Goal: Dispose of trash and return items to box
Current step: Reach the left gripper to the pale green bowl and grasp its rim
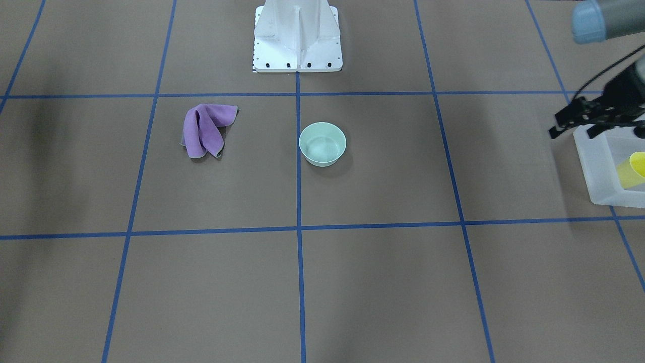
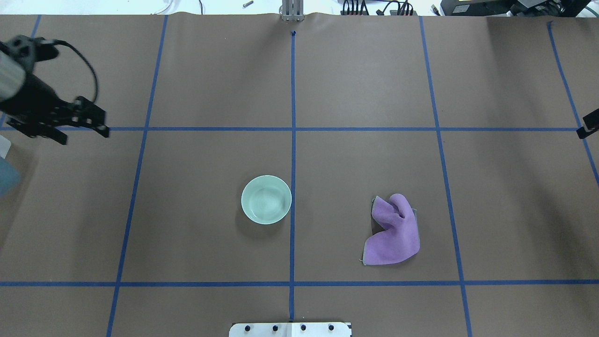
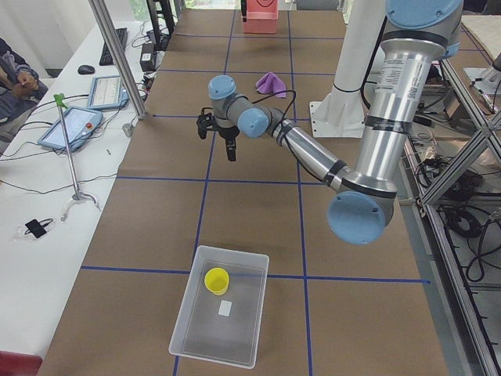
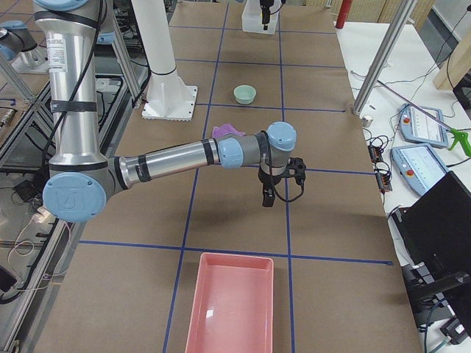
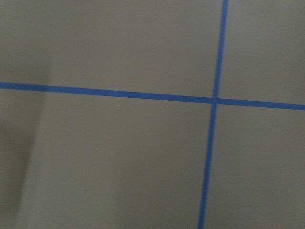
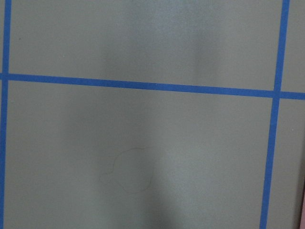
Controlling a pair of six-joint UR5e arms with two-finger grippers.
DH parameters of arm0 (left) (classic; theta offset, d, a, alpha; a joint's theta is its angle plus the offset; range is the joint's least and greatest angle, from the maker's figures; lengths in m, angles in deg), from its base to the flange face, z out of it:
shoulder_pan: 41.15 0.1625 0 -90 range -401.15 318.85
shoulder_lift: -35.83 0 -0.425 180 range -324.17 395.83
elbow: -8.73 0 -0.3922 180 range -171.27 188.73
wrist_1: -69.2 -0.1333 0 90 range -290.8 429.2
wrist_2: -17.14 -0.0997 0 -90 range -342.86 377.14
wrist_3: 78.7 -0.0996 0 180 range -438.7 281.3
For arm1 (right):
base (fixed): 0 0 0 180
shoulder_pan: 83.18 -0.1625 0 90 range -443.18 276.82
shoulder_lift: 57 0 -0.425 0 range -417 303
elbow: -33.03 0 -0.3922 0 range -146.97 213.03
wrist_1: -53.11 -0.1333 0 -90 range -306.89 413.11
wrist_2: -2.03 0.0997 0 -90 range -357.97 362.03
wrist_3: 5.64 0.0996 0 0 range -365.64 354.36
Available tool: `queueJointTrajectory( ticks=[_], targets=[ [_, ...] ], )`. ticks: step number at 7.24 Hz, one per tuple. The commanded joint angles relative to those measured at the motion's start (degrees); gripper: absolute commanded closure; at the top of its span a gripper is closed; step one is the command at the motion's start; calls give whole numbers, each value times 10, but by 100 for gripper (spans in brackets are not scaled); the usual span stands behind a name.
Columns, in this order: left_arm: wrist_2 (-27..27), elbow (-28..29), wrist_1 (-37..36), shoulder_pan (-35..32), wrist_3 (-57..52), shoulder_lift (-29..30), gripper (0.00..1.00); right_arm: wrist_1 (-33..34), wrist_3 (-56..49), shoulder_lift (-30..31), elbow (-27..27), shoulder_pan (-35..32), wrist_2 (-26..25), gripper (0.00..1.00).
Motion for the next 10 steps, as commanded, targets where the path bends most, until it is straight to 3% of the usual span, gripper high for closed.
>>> queueJointTrajectory(
  ticks=[1, 3, 4, 8, 9, 10],
  targets=[
    [-71, 23, 1, 132, 89, 75, 3, 0, 25, -5, -10, 17, 0, 0],
    [-89, 124, 47, 174, 119, 147, 3, 0, 29, -5, -12, 25, 0, 0],
    [-106, 158, 92, 201, 157, 156, 3, 0, 29, -5, -15, 25, -1, 0],
    [-107, 202, 137, 225, 172, 178, 3, 0, 29, -5, -16, 26, -1, 0],
    [-107, 210, 140, 225, 173, 178, 14, 0, 29, -5, -16, 26, -1, 0],
    [-106, 211, 148, 225, 180, 184, 57, 0, 29, -5, -16, 27, -1, 0]
  ],
)
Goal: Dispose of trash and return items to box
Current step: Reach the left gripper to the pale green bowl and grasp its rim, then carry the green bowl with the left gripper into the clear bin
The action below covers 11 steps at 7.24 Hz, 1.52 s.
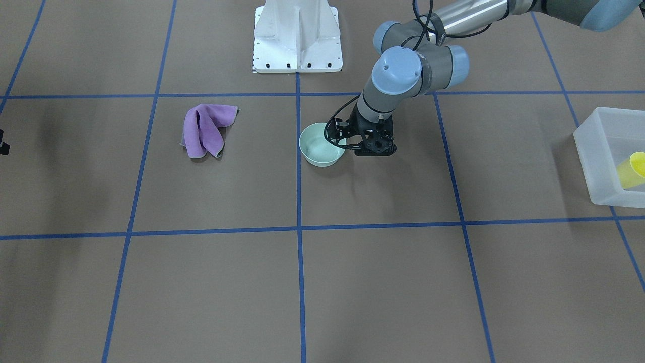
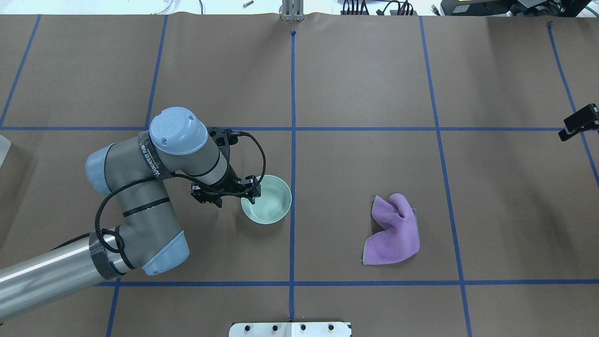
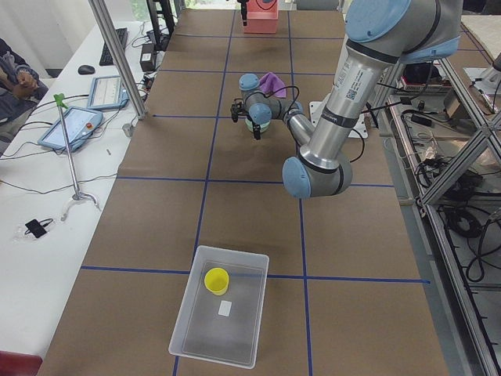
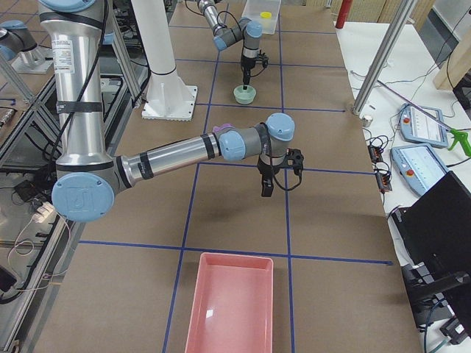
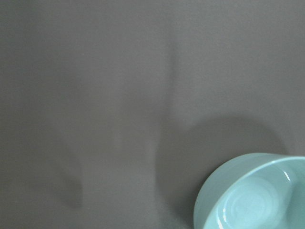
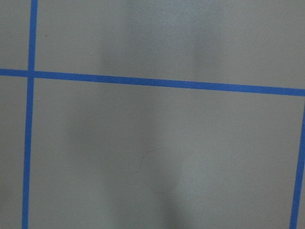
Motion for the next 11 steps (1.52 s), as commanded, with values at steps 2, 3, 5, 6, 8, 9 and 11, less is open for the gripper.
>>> queueJointTrajectory(
  ticks=[2, 3, 5, 6, 8, 9, 11],
  targets=[
    [1, 6, 9, 1, 30, 19, 100, 0, 0, 0, 0, 1, -1, 0],
    [1, 6, 10, 1, 43, 19, 100, 0, 0, 0, 0, 1, 0, 0],
    [34, -15, 2, -30, 48, 18, 100, 0, 0, 0, 1, 1, -2, 0],
    [113, -53, -3, -100, 41, -11, 100, 0, 0, 0, 1, 1, -2, 0],
    [223, -158, -5, -244, -79, -145, 100, 0, 0, -1, 0, 1, -2, 0],
    [236, -179, -5, -307, -193, -234, 100, 0, 0, -1, 1, 1, -3, 0],
    [256, -102, -47, -465, -517, -331, 100, 0, 0, -1, -4, 1, -3, 0]
  ],
)
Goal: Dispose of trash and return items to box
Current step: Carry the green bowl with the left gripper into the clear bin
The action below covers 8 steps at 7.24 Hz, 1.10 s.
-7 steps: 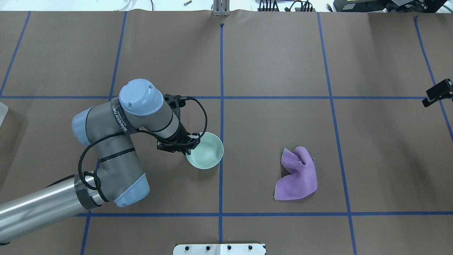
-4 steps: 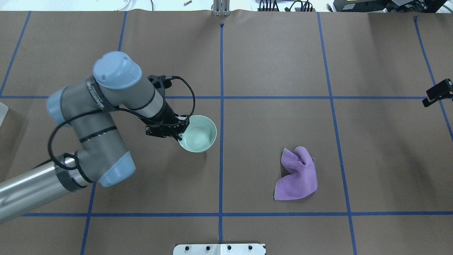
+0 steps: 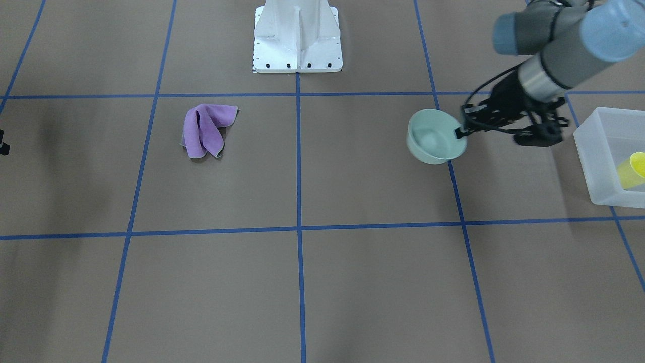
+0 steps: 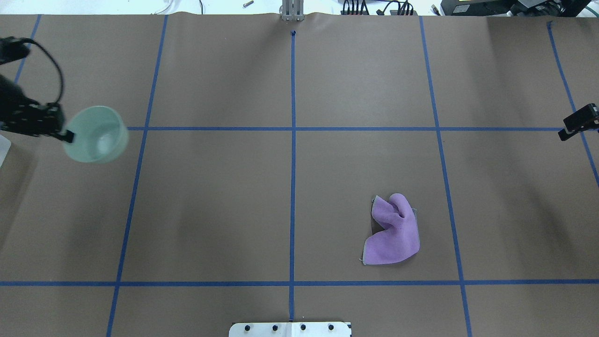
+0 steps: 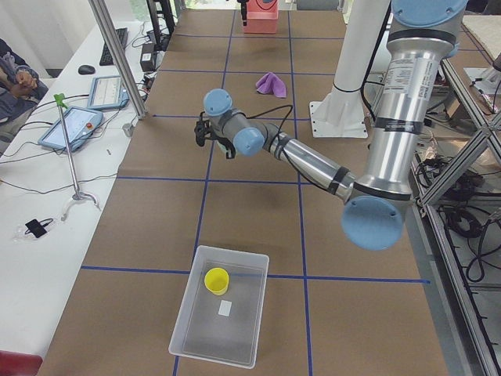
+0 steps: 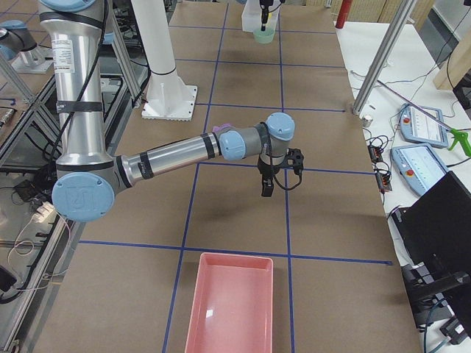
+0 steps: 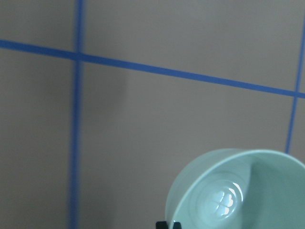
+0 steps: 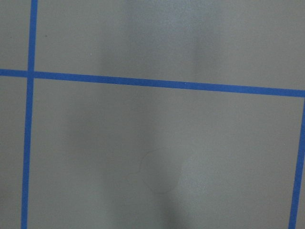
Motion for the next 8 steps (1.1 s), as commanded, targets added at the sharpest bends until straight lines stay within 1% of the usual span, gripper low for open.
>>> queueJointTrajectory(
  ticks=[1, 2, 3, 4, 5, 7, 8],
  targets=[
    [16, 120, -88, -181, -357, -48, 100, 0, 4, 1, -10, 0, 0, 0],
    [11, 205, -108, -240, -493, -28, 100, 0, 19, 1, -14, 2, 0, 0],
    [11, 290, -107, -286, -564, -3, 100, 0, 19, 1, -14, 3, -1, 0],
    [0, 351, -102, -310, -609, 19, 100, 0, 19, 1, -13, 3, -2, 0],
    [-8, 390, -98, -320, -620, 30, 100, 0, 19, 1, -13, 4, -2, 0],
    [-13, 433, -92, -318, -620, 29, 100, 0, 19, 1, -13, 6, -2, 0],
    [-17, 478, -53, -318, -618, 30, 100, 0, 19, 1, -13, 5, -2, 0]
  ],
)
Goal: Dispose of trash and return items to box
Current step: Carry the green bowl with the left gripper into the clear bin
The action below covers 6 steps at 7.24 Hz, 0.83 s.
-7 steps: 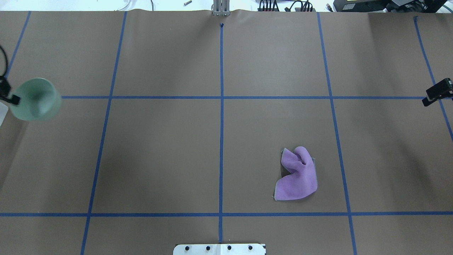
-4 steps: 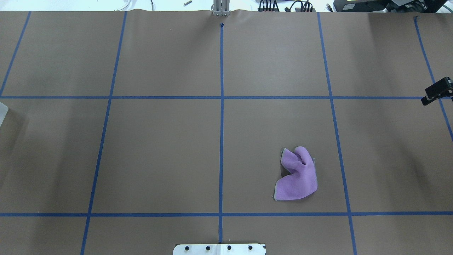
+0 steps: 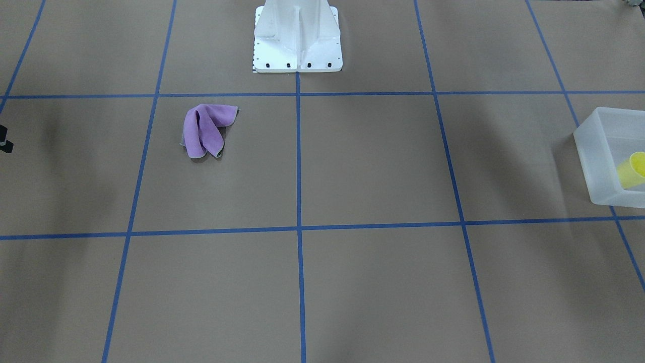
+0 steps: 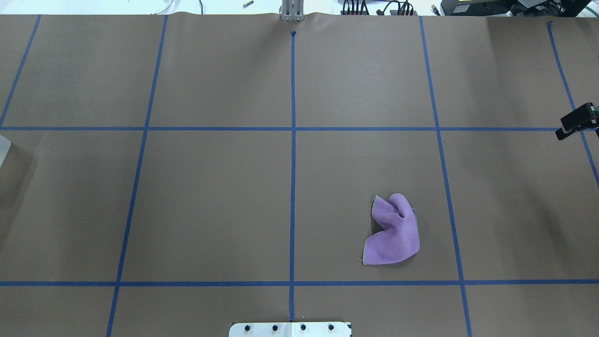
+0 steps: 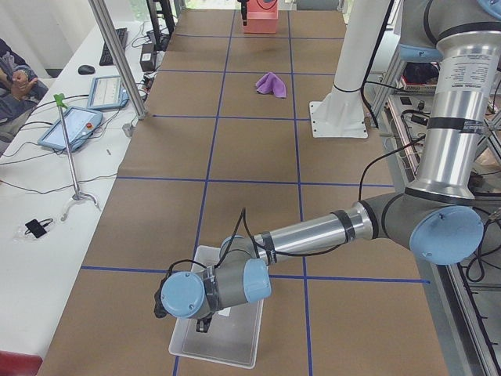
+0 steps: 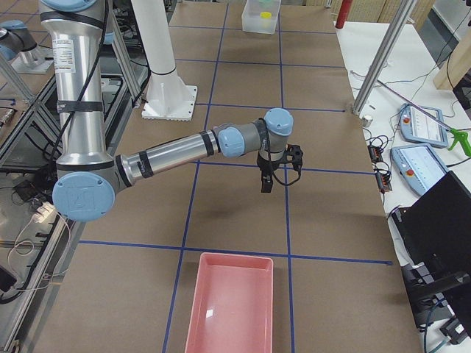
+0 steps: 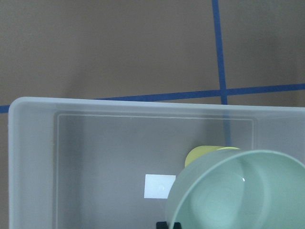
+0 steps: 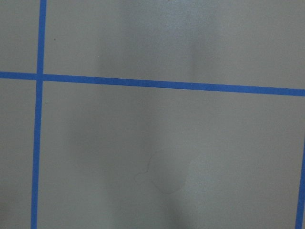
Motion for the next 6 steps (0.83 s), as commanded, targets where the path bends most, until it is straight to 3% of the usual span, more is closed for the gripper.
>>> queueJointTrajectory(
  ticks=[1, 6],
  targets=[
    [-6, 86, 58, 0, 0, 15, 100, 0, 0, -1, 0, 1, -1, 0],
    [-16, 156, 84, 1, 3, 27, 100, 0, 1, 0, -3, 1, 0, 0]
  ],
)
